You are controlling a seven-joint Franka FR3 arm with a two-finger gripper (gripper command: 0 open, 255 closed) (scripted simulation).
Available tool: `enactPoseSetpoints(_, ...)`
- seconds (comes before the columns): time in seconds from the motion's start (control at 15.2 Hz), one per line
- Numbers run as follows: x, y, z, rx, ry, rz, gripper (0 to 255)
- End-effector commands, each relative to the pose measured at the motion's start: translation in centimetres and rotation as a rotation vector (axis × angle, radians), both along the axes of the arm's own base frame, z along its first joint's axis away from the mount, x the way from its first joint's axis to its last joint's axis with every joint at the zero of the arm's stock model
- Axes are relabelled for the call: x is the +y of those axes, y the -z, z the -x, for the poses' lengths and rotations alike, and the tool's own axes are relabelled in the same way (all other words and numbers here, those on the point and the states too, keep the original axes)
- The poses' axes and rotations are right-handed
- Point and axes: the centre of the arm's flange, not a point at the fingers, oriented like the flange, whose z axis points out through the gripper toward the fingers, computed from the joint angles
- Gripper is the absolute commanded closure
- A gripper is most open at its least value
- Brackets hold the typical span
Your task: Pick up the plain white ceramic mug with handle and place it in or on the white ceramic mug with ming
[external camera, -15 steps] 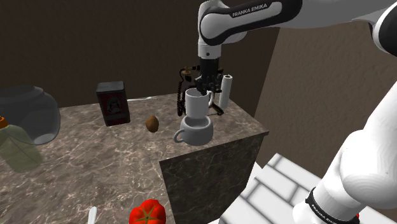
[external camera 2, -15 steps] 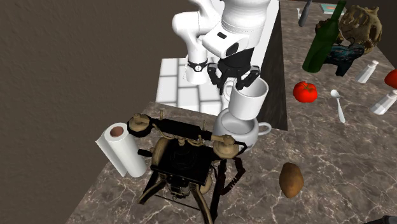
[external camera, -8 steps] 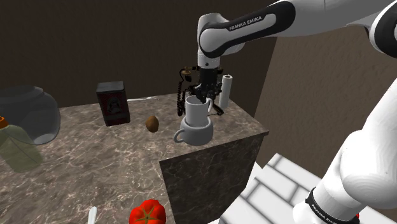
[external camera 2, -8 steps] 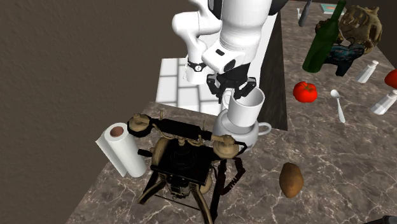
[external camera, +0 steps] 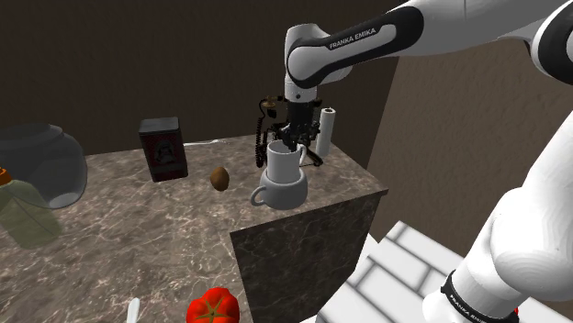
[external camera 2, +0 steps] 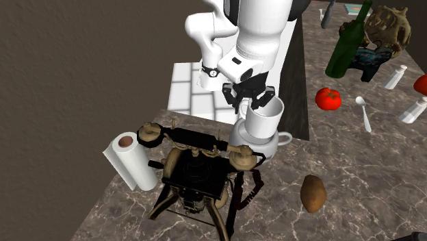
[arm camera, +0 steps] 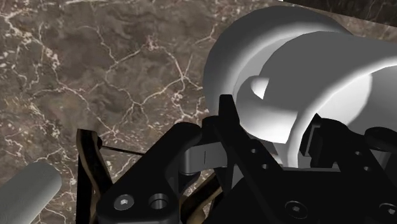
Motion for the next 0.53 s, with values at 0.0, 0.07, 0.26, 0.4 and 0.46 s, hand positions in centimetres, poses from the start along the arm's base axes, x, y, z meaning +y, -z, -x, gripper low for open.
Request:
enactPoseSetpoints(0.0,0.0,0.1,0.0,0.002,0.0,0.0,0)
enactPoseSetpoints(0.07,0.0,0.1,0.0,0.002,0.0,0.0,0)
enactPoseSetpoints(0.26,0.0,0.1,0.0,0.002,0.0,0.0,0)
enactPoseSetpoints(0.4,0.0,-1.2,-0.1,0.002,0.0,0.0,0)
enactPoseSetpoints(0.46,0.0,-2.5,-0.3,0.002,0.0,0.0,0)
